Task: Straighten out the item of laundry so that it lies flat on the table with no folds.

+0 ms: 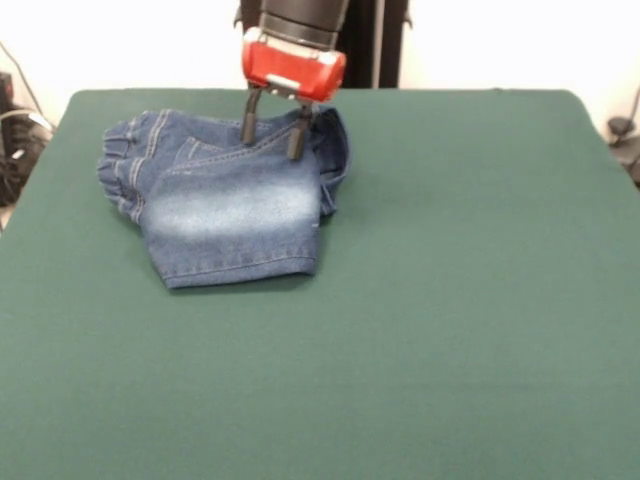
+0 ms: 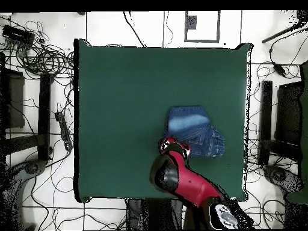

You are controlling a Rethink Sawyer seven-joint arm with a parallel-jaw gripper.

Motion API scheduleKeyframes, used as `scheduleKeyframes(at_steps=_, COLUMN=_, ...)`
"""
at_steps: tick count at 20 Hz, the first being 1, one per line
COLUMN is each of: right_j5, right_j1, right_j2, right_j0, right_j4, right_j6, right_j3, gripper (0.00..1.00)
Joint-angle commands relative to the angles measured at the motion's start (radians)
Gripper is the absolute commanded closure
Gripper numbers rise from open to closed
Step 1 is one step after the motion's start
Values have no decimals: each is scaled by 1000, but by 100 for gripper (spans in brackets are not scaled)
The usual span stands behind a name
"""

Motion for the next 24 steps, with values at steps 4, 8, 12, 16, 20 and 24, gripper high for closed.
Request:
scheduleKeyframes(at_steps=4, right_j5=75, right_j1=13, right_j2=69, right_j0=17, right_j4=23, right_j6=203, right_j3=-25, gripper=100)
scheduleKeyframes(at_steps=8, right_j5=64, right_j1=17, right_j2=75, right_j0=18, right_j4=38, right_j6=220, right_j3=-26, gripper=100)
scheduleKeyframes(at_steps=12, right_j5=80, right_j1=29, right_j2=82, right_j0=25, right_j4=43, right_j6=211, right_j3=-40, gripper=100)
scheduleKeyframes(at_steps=16, right_j5=78, right_j1=49, right_j2=80, right_j0=47, right_j4=54, right_j6=209, right_j3=-49, gripper=100)
scheduleKeyframes(at_steps=20, right_j5=79, right_j1=57, right_j2=65, right_j0=80, right_j4=80, right_j6=210, right_j3=-60, gripper=0)
scheduleKeyframes(at_steps=24, right_j5=81, right_j1=69, right_j2=66, right_j0=95, right_j4=107, right_j6=222, right_j3=-72, gripper=0)
